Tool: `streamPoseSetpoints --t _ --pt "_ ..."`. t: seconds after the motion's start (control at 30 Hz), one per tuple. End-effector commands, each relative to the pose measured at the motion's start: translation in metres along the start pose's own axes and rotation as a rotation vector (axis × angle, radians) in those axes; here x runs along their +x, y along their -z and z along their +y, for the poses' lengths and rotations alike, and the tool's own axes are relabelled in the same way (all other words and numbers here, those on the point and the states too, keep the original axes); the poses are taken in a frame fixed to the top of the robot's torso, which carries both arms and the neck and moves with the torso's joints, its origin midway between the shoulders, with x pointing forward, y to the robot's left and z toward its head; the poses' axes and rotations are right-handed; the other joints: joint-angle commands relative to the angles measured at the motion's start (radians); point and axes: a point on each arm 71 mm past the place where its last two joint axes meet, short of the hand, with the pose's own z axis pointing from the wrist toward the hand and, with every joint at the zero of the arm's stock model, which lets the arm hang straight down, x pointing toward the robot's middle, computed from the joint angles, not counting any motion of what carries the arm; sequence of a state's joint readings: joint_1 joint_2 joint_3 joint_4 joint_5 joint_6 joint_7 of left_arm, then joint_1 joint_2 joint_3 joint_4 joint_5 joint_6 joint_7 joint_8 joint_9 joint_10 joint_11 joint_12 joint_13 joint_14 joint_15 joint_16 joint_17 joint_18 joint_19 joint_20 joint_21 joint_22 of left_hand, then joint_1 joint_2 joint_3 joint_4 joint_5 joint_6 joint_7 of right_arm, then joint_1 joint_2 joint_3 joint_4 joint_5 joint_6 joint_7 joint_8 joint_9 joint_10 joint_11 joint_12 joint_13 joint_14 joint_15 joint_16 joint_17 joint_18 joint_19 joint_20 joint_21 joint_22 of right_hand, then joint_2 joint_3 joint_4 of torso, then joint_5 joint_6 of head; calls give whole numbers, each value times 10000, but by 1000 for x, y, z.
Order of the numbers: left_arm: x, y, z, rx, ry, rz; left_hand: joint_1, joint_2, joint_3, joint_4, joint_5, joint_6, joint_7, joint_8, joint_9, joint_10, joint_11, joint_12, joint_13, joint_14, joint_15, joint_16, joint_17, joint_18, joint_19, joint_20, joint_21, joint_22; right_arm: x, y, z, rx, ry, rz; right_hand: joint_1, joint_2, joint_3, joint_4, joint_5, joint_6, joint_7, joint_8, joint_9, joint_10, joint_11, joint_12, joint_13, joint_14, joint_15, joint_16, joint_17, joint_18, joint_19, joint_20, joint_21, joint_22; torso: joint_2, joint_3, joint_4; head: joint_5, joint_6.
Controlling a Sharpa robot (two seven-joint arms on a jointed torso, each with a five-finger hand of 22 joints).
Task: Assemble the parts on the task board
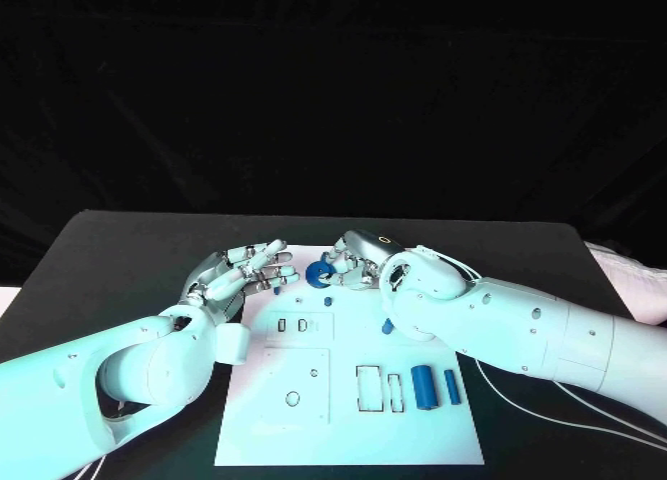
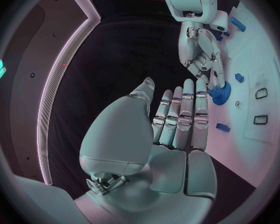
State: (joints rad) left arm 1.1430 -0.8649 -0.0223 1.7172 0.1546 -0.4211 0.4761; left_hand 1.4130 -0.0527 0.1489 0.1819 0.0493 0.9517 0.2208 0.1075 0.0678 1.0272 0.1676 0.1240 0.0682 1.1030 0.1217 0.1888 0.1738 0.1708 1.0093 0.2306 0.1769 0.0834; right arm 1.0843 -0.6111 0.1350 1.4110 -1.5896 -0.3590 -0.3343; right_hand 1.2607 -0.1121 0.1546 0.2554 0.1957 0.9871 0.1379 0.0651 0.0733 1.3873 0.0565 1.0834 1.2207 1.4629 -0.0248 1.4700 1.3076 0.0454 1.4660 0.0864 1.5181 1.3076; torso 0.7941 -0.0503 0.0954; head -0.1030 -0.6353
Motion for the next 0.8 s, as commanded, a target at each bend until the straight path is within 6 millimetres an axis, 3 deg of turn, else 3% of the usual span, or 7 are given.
streamPoseSetpoints --t 0.03,0.27,0.37,0.57,0.8 --pt "1 0 -1 65 81 153 6 68 18 -63 19 -51 12 -65 -5 -73 29 -29 -9 -63 2 -35 15 111 60 -7 -36 -12 -10 7 3 -690 -899 -1042 157 11 -44 -47 40 -18 34 -11 -8 -42 -35 -17 -12 715 57 -48 778 -143 156 57 -9 1342 -25 13 -25 -14 30" --pt "-1 -1 -1 76 58 97 6 68 14 -72 19 -59 13 -69 -6 -84 31 -33 -12 -65 3 -38 19 111 61 -6 -42 -15 -29 26 -15 -1015 -1818 -1013 264 -30 -72 -103 77 -14 32 -8 -6 -51 -37 -32 -11 709 55 -60 762 -140 145 56 -17 1327 -95 82 -125 -3 25" --pt "-2 -2 0 74 51 79 6 68 14 -72 19 -59 13 -69 -6 -84 31 -33 -12 -65 3 -38 19 111 61 -6 -42 -15 -39 36 -31 -957 -1984 -811 444 -38 -69 -213 108 33 22 10 4 -56 -49 -37 -1 711 47 -55 776 -138 141 51 -20 1323 -133 105 -199 -11 25" --pt "-1 -3 1 56 73 114 10 72 14 -81 19 -63 12 -72 -7 -90 31 -35 -13 -66 4 -41 22 111 63 -6 -46 -18 -55 55 -80 -826 -1777 -14 1059 -64 0 -655 18 115 8 0 12 -98 -78 -135 -32 710 20 -58 785 -137 133 25 -28 1320 -205 156 -392 -55 39" --pt "-1 -4 2 38 98 153 18 75 15 -92 19 -65 10 -73 -7 -94 30 -36 -13 -69 4 -44 24 110 63 -6 -50 -20 -61 67 -127 -259 -1873 107 1374 -184 -26 -907 86 28 30 -17 -10 -117 -64 -170 -34 716 31 -42 822 -139 133 29 -29 1326 -228 220 -500 -108 48"
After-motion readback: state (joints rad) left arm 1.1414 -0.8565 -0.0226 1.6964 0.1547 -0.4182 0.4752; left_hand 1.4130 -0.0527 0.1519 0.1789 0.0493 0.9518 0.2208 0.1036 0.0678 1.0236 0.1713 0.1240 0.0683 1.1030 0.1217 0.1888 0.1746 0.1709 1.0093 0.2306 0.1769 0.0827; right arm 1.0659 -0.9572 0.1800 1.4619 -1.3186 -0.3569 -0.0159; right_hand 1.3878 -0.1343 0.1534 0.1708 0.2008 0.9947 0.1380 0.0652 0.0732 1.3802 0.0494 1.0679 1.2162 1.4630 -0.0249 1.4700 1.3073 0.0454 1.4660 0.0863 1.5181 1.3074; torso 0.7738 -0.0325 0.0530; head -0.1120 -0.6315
